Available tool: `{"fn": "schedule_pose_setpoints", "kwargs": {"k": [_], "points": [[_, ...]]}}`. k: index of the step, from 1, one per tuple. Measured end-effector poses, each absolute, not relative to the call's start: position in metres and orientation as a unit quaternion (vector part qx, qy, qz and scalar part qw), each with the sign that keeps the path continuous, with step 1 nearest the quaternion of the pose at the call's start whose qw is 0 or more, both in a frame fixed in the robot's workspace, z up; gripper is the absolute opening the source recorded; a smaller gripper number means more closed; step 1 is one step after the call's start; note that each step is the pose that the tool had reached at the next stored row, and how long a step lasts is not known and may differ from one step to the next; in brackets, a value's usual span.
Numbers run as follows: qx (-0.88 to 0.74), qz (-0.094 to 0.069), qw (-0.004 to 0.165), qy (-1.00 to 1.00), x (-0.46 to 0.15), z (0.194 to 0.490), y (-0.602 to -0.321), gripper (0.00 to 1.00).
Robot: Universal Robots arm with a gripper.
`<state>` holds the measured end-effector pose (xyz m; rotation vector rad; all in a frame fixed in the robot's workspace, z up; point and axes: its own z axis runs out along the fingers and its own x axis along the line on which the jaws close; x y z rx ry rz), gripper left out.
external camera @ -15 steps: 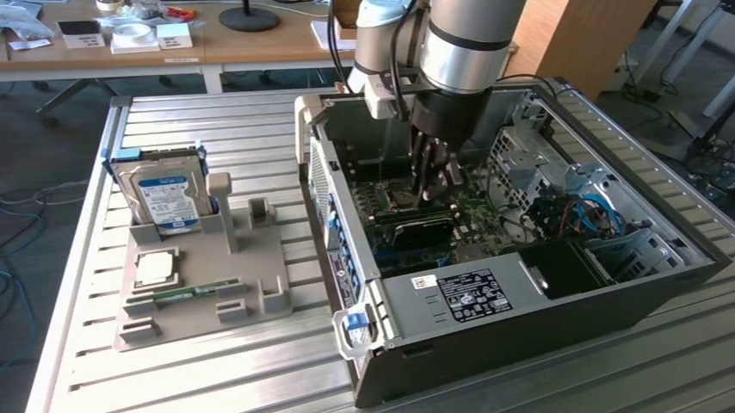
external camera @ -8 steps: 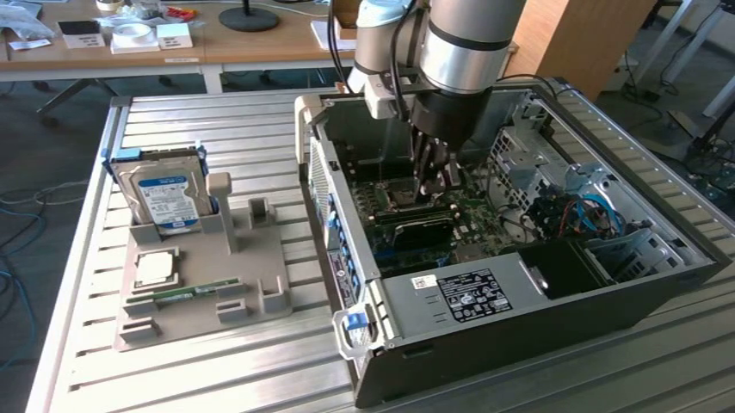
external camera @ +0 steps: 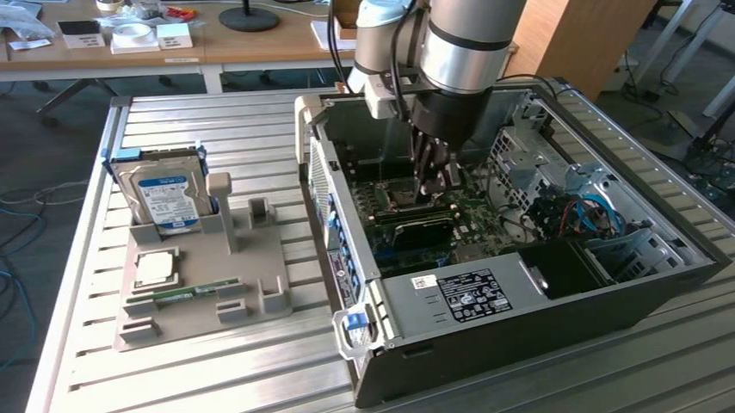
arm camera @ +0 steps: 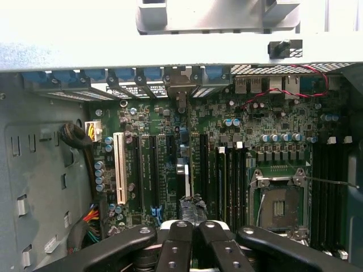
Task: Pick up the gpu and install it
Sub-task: 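Press down on the gpu until it lock into place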
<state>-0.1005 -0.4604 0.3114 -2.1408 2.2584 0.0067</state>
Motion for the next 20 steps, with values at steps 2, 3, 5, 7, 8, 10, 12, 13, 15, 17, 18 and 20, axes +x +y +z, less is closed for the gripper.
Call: {"fn": "schedule_pose_setpoints", "kwargs": {"k": [2,3,5,7,8,10,12,13,15,17,18,20], "points": [[-0.688,0.003,0.014,0.726,-0.098,0.309,-0.46,0.11],[-0.688,0.004,0.013,0.726,-0.097,0.307,-0.46,0.11],[-0.688,0.005,0.012,0.726,-0.093,0.303,-0.46,0.11],[-0.687,0.006,0.011,0.727,-0.093,0.3,-0.46,0.11],[-0.686,0.007,0.01,0.728,-0.093,0.298,-0.46,0.11],[-0.683,0.008,0.008,0.73,-0.093,0.296,-0.459,0.11],[-0.681,0.01,0.007,0.732,-0.093,0.293,-0.458,0.11],[-0.68,0.01,0.006,0.733,-0.093,0.291,-0.458,0.11],[-0.678,0.012,0.005,0.735,-0.093,0.288,-0.458,0.11],[-0.678,0.012,0.005,0.735,-0.093,0.287,-0.458,0.11],[-0.678,0.012,0.004,0.735,-0.093,0.287,-0.458,0.11],[-0.678,0.013,0.006,0.735,-0.094,0.287,-0.458,0.11]]}}
